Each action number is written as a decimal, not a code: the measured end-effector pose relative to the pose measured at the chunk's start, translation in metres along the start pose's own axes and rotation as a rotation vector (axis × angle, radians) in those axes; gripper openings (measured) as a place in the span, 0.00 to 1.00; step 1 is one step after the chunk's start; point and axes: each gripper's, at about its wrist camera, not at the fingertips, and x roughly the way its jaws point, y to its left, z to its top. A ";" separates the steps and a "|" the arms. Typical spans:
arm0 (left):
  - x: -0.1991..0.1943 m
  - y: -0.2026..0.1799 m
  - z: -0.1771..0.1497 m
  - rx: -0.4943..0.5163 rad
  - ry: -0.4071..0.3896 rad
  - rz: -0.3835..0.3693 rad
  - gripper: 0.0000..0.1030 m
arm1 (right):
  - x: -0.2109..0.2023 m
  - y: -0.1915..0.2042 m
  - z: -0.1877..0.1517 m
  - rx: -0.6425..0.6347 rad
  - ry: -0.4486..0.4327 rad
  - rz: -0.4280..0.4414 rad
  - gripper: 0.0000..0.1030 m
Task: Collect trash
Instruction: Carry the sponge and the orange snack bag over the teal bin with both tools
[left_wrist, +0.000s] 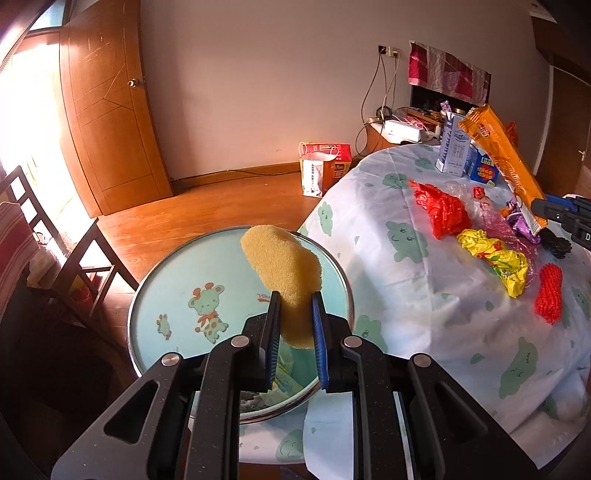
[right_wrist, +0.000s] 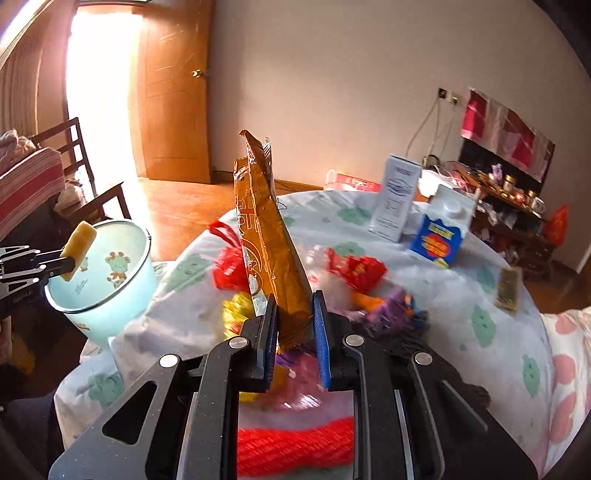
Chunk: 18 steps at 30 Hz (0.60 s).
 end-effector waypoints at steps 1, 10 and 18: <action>0.000 0.004 0.000 -0.006 -0.001 0.007 0.15 | 0.004 0.008 0.004 -0.015 0.002 0.010 0.18; -0.003 0.032 0.002 -0.041 -0.003 0.054 0.15 | 0.024 0.050 0.028 -0.088 0.006 0.067 0.18; 0.000 0.051 0.000 -0.060 0.002 0.087 0.15 | 0.045 0.080 0.040 -0.149 0.029 0.101 0.18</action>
